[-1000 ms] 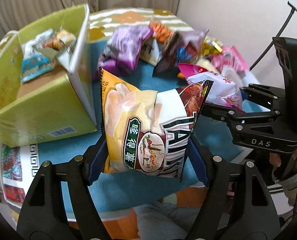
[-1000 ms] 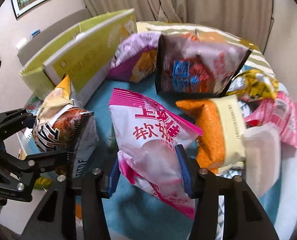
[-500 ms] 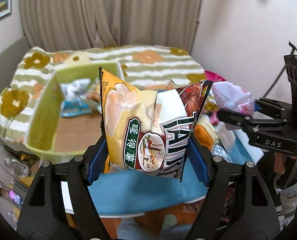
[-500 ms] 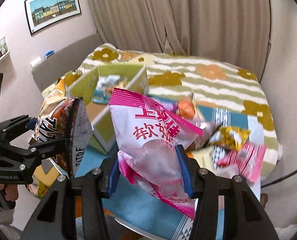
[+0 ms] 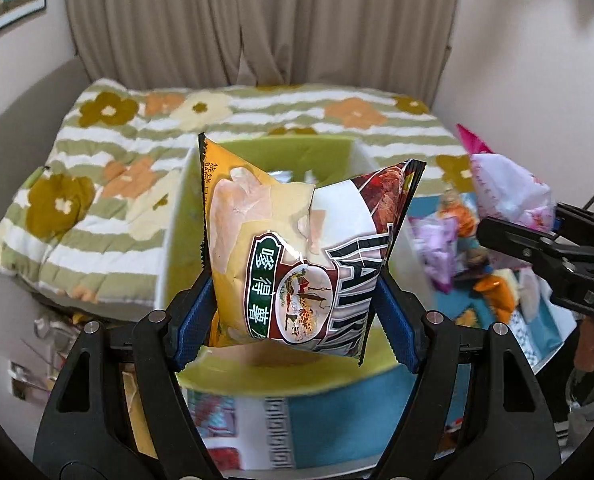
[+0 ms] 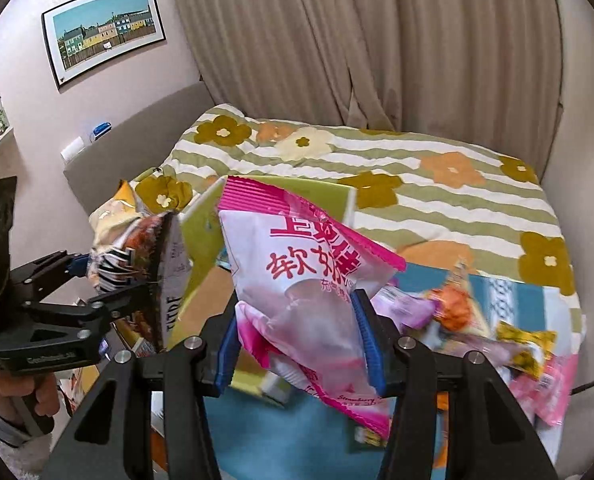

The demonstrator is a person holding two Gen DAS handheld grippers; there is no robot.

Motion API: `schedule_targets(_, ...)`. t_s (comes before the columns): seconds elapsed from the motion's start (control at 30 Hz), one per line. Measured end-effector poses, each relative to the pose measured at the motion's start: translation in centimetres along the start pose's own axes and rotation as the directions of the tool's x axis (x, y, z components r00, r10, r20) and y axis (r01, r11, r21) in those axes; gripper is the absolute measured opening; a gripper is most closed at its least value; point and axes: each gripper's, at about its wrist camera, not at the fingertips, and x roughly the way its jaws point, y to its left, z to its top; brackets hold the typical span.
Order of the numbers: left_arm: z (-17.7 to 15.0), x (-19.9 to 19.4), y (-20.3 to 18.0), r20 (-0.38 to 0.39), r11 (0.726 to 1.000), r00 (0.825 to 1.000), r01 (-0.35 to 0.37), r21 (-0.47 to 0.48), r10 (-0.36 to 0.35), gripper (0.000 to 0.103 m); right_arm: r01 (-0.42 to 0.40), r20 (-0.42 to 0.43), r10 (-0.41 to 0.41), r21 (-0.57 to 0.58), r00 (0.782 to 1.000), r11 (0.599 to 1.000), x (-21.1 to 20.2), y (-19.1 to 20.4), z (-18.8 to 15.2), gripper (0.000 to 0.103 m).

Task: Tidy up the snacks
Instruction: 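Carry both bags into the cardboard box and open both grippers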

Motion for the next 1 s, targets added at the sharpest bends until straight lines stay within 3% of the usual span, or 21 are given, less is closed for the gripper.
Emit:
schedule_targets(0.13, 0.7, 3.0, 2.1, -0.069, 0.999, 0.997, 0.034, 0.018, -0.033, 0.074, 0.009, -0.033, -0.008, 0.039, 0.999, 0.999, 2.5, 2.1, 0.7, 0.047)
schedule_targets(0.2, 0.9, 4.8, 2.8, -0.105, 0.998, 0.993, 0.05, 0.045, -0.045, 0.082, 0.016, -0.047, -0.013, 0.06, 0.999, 0.998, 3.6, 2.8, 1.0, 0.047)
schedule_targets(0.27, 0.7, 5.6, 3.0, -0.118, 0.996, 0.992, 0.063, 0.07, -0.054, 0.101, 0.032, -0.068, -0.027, 0.08, 0.997, 0.996, 4.8, 3.3, 1.2, 0.047)
schedule_targets(0.3, 0.6, 5.9, 3.0, -0.117, 0.994, 0.991, 0.067, 0.084, -0.057, 0.103, 0.037, -0.075, -0.031, 0.087, 0.997, 0.995, 5.2, 3.3, 1.2, 0.047)
schedule_targets(0.6, -0.9, 6.4, 4.0, -0.137, 0.993, 0.989, 0.072, 0.096, -0.058, 0.103, 0.091, -0.143, -0.075, 0.107, 0.987, 0.99, 8.1, 4.2, 0.7, 0.048)
schedule_targets(1.0, -2.3, 4.6, 4.6, -0.124, 0.998, 0.992, -0.016, 0.067, 0.024, 0.102, 0.029, -0.184, -0.016, 0.071, 0.983, 0.997, 11.6, 4.9, 0.9, 0.048)
